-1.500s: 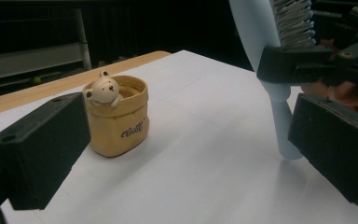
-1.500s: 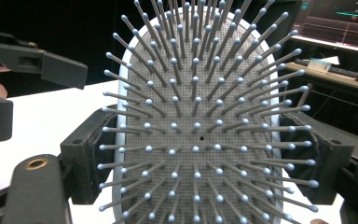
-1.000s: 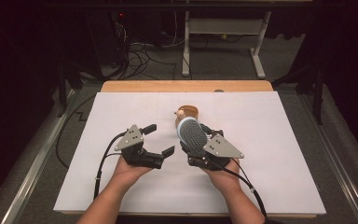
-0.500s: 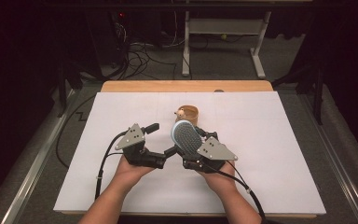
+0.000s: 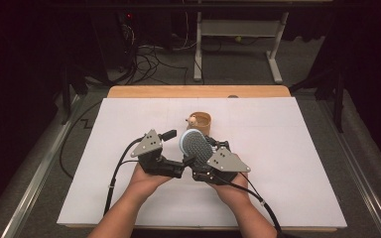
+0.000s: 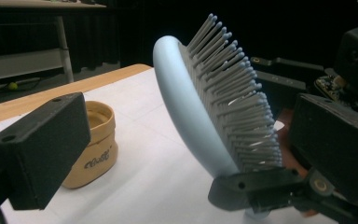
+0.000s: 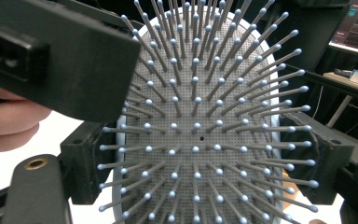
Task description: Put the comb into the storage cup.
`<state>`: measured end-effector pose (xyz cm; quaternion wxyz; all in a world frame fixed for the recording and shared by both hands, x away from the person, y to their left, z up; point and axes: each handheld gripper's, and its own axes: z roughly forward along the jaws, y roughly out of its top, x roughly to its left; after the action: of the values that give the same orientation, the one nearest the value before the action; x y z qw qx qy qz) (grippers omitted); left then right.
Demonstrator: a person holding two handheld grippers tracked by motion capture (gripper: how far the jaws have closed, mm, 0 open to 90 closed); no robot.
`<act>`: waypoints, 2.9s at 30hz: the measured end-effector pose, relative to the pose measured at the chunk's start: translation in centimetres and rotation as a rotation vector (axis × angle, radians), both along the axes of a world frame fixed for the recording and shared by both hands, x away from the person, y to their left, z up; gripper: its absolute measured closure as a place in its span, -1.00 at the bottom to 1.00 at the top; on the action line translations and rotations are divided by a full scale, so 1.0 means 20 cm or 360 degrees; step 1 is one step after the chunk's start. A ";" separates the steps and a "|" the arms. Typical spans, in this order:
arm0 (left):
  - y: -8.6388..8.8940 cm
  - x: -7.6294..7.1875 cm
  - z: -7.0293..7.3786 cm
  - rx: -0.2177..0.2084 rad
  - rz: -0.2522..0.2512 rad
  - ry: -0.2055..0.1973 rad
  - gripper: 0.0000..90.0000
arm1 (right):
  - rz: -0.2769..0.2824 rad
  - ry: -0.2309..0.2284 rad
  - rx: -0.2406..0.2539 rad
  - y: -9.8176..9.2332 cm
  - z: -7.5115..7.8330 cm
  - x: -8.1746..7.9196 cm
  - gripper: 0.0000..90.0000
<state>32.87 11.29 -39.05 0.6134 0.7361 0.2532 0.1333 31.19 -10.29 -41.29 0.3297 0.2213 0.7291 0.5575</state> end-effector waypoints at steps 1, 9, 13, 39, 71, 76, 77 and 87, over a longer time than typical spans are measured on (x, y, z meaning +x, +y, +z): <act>0.00 0.00 0.00 -0.0002 0.0002 0.0001 -1.00 | 0.0003 -0.0001 0.0002 0.00 0.00 0.00 -0.54; 0.00 0.02 0.01 -0.0027 0.0011 0.0024 -1.00 | 0.0012 -0.0007 0.0004 0.01 0.01 -0.01 -0.54; -0.01 0.01 0.02 -0.0039 -0.0006 0.0017 -0.94 | 0.0012 -0.0005 0.0008 0.01 0.01 -0.01 -0.54; -0.03 0.03 0.00 -0.0092 -0.0076 0.0076 -0.47 | -0.0008 -0.0006 -0.0008 0.01 0.01 -0.01 -0.54; -0.03 0.00 0.02 -0.0153 -0.0077 0.0097 0.15 | -0.0051 -0.0063 -0.0046 0.03 0.01 -0.02 -0.54; -0.03 -0.01 0.03 -0.0145 -0.0059 0.0072 0.20 | -0.0064 -0.0075 -0.0053 0.03 0.02 -0.03 -0.54; -0.03 -0.01 0.03 -0.0145 -0.0059 0.0072 0.20 | -0.0064 -0.0075 -0.0053 0.03 0.02 -0.03 -0.54; -0.03 -0.01 0.03 -0.0161 -0.0068 0.0056 0.24 | -0.0101 -0.0100 -0.0067 0.04 0.02 -0.04 -0.55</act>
<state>32.64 10.71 -38.45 0.6481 0.7115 0.2546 0.0942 30.46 -9.47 -40.93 0.3746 0.2195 0.7226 0.5379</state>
